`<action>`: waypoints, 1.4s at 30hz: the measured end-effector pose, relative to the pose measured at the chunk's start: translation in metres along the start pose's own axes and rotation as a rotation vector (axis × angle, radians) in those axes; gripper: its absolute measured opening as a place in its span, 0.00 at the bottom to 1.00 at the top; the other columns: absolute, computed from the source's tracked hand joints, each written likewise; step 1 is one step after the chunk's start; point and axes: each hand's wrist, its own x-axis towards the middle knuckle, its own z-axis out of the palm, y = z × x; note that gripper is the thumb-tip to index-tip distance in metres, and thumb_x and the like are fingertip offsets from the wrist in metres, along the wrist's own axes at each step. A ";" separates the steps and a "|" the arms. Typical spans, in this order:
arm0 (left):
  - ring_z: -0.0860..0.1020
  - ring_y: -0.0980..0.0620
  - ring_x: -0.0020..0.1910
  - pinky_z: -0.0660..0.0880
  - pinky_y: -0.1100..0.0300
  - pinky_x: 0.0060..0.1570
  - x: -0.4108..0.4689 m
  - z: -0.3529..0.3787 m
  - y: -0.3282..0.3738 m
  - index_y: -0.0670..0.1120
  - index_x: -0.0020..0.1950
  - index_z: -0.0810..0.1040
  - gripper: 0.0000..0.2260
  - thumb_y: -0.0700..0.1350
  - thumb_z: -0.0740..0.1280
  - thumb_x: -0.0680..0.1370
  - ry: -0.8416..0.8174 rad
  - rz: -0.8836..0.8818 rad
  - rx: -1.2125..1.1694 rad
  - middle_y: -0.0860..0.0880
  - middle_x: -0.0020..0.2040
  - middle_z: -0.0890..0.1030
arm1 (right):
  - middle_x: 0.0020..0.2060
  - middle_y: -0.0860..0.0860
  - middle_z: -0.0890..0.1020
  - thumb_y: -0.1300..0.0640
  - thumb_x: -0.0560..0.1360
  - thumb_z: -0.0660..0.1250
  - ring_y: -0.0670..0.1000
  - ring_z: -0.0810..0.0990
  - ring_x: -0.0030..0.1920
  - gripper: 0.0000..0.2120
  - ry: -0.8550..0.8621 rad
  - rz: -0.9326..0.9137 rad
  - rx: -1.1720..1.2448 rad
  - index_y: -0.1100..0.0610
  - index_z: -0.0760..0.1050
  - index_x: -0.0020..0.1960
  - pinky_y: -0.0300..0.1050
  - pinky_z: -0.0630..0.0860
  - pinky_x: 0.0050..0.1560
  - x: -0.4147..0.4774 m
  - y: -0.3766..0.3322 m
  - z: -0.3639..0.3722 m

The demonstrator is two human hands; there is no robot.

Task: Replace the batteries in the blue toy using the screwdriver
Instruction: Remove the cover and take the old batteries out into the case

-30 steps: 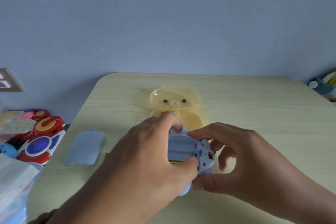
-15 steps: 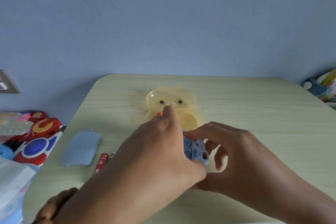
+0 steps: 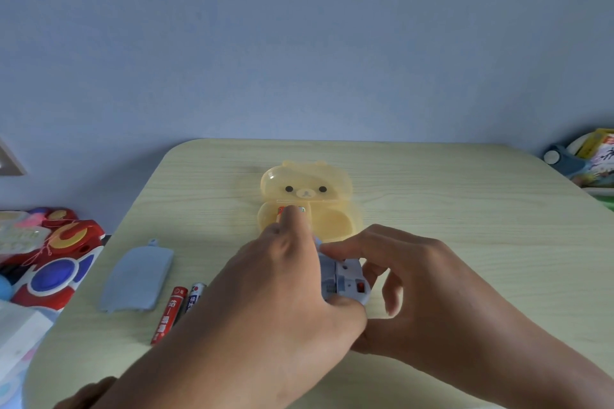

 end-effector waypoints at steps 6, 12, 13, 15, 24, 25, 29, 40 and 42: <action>0.70 0.62 0.40 0.64 0.66 0.31 -0.002 -0.003 0.000 0.59 0.44 0.59 0.13 0.60 0.61 0.68 -0.024 -0.003 0.004 0.60 0.44 0.73 | 0.49 0.38 0.80 0.40 0.61 0.77 0.38 0.79 0.46 0.29 0.004 -0.012 -0.014 0.37 0.77 0.62 0.27 0.71 0.40 -0.001 0.004 0.001; 0.70 0.66 0.49 0.67 0.70 0.40 -0.007 0.000 -0.013 0.60 0.47 0.64 0.14 0.64 0.65 0.69 -0.045 0.078 0.018 0.65 0.53 0.70 | 0.51 0.36 0.79 0.42 0.61 0.80 0.37 0.78 0.47 0.30 0.004 0.010 -0.017 0.35 0.76 0.61 0.27 0.71 0.43 -0.002 0.007 0.001; 0.70 0.66 0.52 0.68 0.71 0.43 -0.007 0.000 -0.015 0.61 0.47 0.66 0.14 0.65 0.65 0.69 -0.046 0.095 0.008 0.66 0.55 0.70 | 0.51 0.35 0.79 0.42 0.60 0.80 0.36 0.78 0.47 0.31 0.003 0.017 -0.007 0.35 0.77 0.61 0.27 0.71 0.43 -0.002 0.007 0.001; 0.72 0.67 0.52 0.70 0.70 0.47 -0.007 0.000 -0.019 0.61 0.47 0.70 0.14 0.66 0.66 0.67 -0.041 0.115 -0.018 0.67 0.55 0.71 | 0.52 0.34 0.78 0.40 0.59 0.81 0.37 0.78 0.48 0.32 -0.007 0.026 0.001 0.34 0.76 0.62 0.28 0.72 0.43 -0.003 0.007 0.001; 0.71 0.73 0.43 0.64 0.70 0.35 -0.008 0.001 -0.026 0.67 0.48 0.71 0.15 0.67 0.69 0.65 -0.008 0.098 -0.086 0.75 0.50 0.70 | 0.52 0.34 0.79 0.38 0.58 0.81 0.38 0.78 0.49 0.32 0.005 0.015 -0.002 0.33 0.76 0.61 0.28 0.71 0.43 -0.003 0.008 0.003; 0.71 0.75 0.46 0.65 0.72 0.37 -0.007 0.002 -0.027 0.66 0.48 0.72 0.15 0.67 0.68 0.66 0.012 0.095 -0.109 0.77 0.52 0.70 | 0.52 0.34 0.79 0.38 0.58 0.81 0.38 0.78 0.49 0.33 0.006 0.017 0.001 0.33 0.76 0.61 0.29 0.72 0.43 -0.003 0.008 0.003; 0.72 0.76 0.54 0.69 0.73 0.47 -0.004 0.000 -0.033 0.65 0.48 0.76 0.13 0.68 0.65 0.68 0.142 0.070 -0.235 0.75 0.57 0.73 | 0.53 0.34 0.78 0.38 0.58 0.81 0.39 0.78 0.50 0.33 0.002 0.023 0.017 0.33 0.76 0.62 0.33 0.76 0.38 -0.004 0.008 0.003; 0.83 0.61 0.36 0.80 0.60 0.46 0.078 -0.018 -0.075 0.58 0.49 0.83 0.07 0.50 0.76 0.73 0.313 -0.007 -0.248 0.57 0.38 0.86 | 0.53 0.32 0.77 0.41 0.58 0.82 0.36 0.78 0.46 0.32 -0.011 0.030 0.049 0.33 0.77 0.60 0.28 0.74 0.37 -0.002 0.004 0.001; 0.82 0.63 0.35 0.79 0.63 0.42 0.087 -0.014 -0.077 0.57 0.44 0.85 0.03 0.51 0.77 0.72 0.316 -0.009 -0.205 0.58 0.35 0.85 | 0.53 0.31 0.77 0.41 0.57 0.82 0.36 0.78 0.45 0.31 -0.011 0.031 0.057 0.33 0.77 0.59 0.28 0.74 0.37 -0.001 0.004 0.001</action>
